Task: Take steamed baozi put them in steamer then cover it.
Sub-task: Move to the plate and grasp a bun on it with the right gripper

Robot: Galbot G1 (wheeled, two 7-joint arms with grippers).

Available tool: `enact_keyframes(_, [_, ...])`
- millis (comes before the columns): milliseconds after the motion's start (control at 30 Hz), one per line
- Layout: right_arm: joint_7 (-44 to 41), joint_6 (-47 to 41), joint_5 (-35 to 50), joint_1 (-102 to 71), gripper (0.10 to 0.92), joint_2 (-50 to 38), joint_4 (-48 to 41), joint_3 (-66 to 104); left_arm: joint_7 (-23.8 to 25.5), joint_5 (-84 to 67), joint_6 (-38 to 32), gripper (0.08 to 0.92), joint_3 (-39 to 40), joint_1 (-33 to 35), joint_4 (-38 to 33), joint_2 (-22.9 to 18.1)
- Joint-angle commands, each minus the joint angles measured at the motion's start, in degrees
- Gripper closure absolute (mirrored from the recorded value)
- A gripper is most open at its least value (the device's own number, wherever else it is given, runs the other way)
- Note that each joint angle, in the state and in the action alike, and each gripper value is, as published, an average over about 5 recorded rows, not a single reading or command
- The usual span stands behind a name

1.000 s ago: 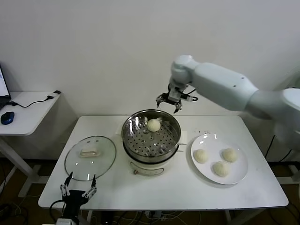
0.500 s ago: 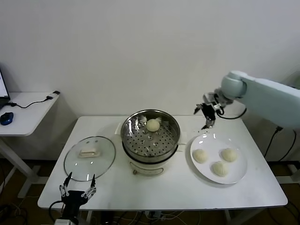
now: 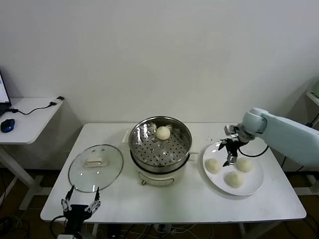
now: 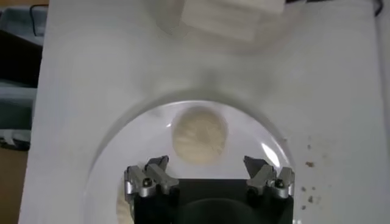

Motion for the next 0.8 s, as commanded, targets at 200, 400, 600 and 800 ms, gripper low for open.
enact_keyframes(200, [-0.2,0.0,-3.0,-7.7,0.203,5.7,-8.0,5.9,-0.2,0.8,0.1,0.177,0.0,0.2,0.2,0.0])
enact_keyframes(400, [-0.3,0.8,-3.6,-7.6,0.203,7.2,-10.1,6.4,-0.2,1.0,-0.1,0.177,0.0,0.5,0.4,-0.1])
enact_keyframes(600, [-0.7,1.2,-3.5,-7.3,0.203,8.0,-11.1,6.8,-0.2,1.3,-0.3,0.177,0.1,0.4,0.7,-0.1])
enact_keyframes(800, [-1.5,1.4,-3.3,-7.0,0.256,8.3,-11.5,7.3,-0.2,1.6,-0.4,0.177,0.3,0.6,0.5,0.0])
